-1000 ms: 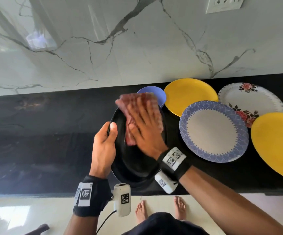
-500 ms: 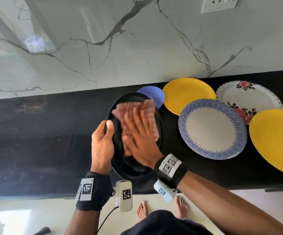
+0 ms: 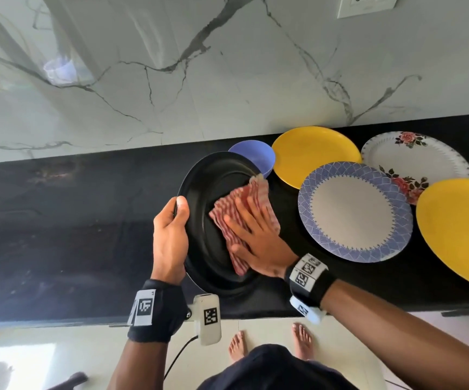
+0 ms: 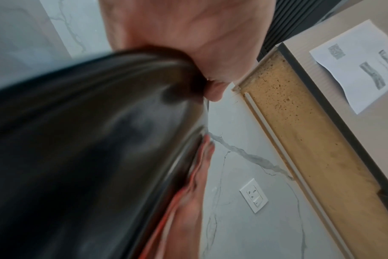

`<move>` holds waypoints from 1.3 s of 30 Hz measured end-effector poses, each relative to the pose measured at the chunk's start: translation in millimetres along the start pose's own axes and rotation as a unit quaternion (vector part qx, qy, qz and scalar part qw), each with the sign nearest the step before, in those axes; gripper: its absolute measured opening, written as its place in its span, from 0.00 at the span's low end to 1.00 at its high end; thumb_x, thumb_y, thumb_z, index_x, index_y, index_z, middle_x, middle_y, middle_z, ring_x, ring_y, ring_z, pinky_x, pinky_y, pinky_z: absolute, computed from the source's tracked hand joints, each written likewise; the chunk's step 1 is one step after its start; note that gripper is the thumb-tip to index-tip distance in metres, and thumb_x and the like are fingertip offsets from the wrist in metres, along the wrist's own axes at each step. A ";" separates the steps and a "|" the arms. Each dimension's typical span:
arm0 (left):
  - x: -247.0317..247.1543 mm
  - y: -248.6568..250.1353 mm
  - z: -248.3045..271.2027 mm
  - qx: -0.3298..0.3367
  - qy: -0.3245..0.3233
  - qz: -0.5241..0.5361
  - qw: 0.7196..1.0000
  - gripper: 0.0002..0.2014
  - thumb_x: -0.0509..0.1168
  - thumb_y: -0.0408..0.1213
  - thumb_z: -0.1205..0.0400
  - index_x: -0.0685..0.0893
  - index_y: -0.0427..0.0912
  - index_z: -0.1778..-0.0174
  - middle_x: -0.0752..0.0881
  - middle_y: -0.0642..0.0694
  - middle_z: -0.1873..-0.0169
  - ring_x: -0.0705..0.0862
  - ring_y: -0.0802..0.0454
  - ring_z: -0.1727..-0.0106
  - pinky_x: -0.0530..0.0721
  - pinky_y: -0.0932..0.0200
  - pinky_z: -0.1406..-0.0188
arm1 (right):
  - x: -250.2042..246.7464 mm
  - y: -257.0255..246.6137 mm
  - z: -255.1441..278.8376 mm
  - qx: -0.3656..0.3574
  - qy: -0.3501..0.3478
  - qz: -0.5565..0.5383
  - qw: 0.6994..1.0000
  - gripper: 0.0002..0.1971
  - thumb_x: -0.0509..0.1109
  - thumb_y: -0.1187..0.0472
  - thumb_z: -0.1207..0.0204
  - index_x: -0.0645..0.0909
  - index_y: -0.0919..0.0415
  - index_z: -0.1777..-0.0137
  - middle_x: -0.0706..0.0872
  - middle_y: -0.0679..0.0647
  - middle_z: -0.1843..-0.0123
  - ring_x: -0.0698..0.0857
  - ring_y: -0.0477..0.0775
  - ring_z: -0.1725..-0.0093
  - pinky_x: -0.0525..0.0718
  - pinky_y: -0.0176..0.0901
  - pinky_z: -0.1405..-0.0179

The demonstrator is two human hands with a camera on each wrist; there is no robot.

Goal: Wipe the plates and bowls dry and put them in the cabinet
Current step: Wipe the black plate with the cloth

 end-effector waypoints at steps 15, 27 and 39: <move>-1.1 -1.5 11.7 0.025 0.061 -0.003 0.998 0.24 0.59 0.38 0.06 0.61 0.48 0.69 0.61 0.53 0.71 0.58 0.54 0.66 0.60 0.57 0.69 | -14.1 37.1 -46.4 0.230 0.067 -0.226 0.944 0.31 0.47 0.42 0.09 0.43 0.45 0.09 0.48 0.46 0.08 0.48 0.42 0.11 0.48 0.56 0.10; 7.2 -2.6 9.7 0.015 0.062 0.044 0.997 0.24 0.60 0.45 0.09 0.64 0.28 0.61 0.59 0.28 0.63 0.56 0.32 0.57 0.62 0.48 0.59 | 10.8 3.3 20.5 0.425 -0.096 -0.298 0.850 0.37 0.46 0.35 0.12 0.35 0.47 0.10 0.37 0.50 0.08 0.41 0.58 0.09 0.40 0.67 0.12; 23.1 7.1 6.0 0.000 0.000 0.032 0.999 0.22 0.60 0.50 0.10 0.68 0.32 0.56 0.70 0.43 0.58 0.64 0.43 0.55 0.67 0.43 0.52 | -46.3 -43.0 -18.4 0.118 -0.047 -0.224 0.966 0.32 0.48 0.48 0.07 0.30 0.40 0.14 0.27 0.46 0.11 0.23 0.42 0.15 0.32 0.53 0.14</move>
Point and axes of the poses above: each hand's wrist, its own z-axis away from the middle knuckle, its own x-axis out of the palm, y = z × x, the point moved 4 cm from there along -z, towards the middle knuckle
